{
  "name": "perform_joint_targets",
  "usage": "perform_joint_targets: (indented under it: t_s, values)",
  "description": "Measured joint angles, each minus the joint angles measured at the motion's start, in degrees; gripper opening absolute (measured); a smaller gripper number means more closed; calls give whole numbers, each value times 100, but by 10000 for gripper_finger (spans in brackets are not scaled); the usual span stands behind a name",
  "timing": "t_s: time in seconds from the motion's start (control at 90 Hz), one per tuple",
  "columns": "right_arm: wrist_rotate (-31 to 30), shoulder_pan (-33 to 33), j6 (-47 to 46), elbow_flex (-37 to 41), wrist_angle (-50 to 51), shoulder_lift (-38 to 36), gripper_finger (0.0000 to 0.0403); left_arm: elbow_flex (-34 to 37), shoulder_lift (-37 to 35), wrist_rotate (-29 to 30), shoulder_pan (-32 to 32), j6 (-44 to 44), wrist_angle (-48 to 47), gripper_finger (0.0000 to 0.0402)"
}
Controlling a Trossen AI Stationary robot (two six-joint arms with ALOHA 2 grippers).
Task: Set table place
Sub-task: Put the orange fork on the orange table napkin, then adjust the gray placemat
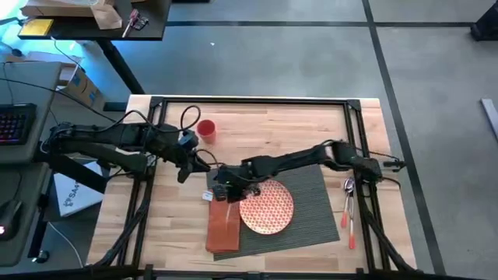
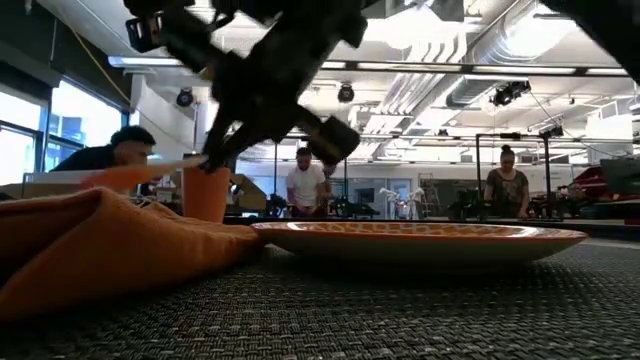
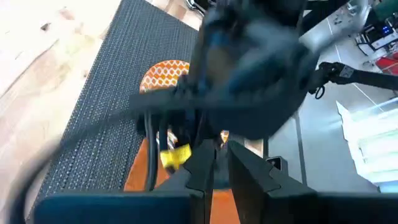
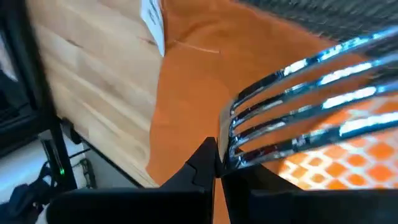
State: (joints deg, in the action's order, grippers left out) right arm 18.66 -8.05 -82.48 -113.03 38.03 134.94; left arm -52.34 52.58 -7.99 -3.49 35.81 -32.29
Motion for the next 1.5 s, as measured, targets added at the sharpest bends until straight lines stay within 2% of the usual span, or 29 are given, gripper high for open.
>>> perform_joint_targets:
  t_s: [0.111,0.222,0.5,0.667,0.811,0.922,1.056,1.122,1.244,1.311,1.4,1.5]
  values:
    - [185,-43,-8,-308,211,268,6,0,0,0,-1,2,0,30]
    - [233,-39,-103,-332,213,318,29,0,0,14,0,2,1,30]
    - [294,62,89,-339,-44,318,140,-4,0,24,0,0,-2,30]
    - [315,178,1033,-439,162,240,189,-4,0,31,2,0,-4,30]
    - [-3,225,2173,-643,1533,-350,199,-7,2,11,-9,0,-4,30]
    - [-447,35,2844,-635,3244,-905,199,-7,0,-4,-11,0,-4,30]
    - [-1114,-389,3302,-590,5296,-1210,199,-7,0,-2,-11,-25,-9,30]
    - [-914,-538,3351,-33,4963,-1555,199,-7,2,-4,-11,-35,-10,30]
    - [-404,-780,2571,1572,4592,-2389,199,-7,0,-2,-11,-17,-85,30]
    - [-173,-912,1985,2558,4611,-2984,199,-7,28,21,-16,135,-140,30]
    - [107,-1078,1064,3647,4094,-3941,199,-7,239,48,-17,129,-122,30]
    - [-75,-1234,-300,4618,3549,-4935,199,-7,734,-59,-17,-214,-153,23]
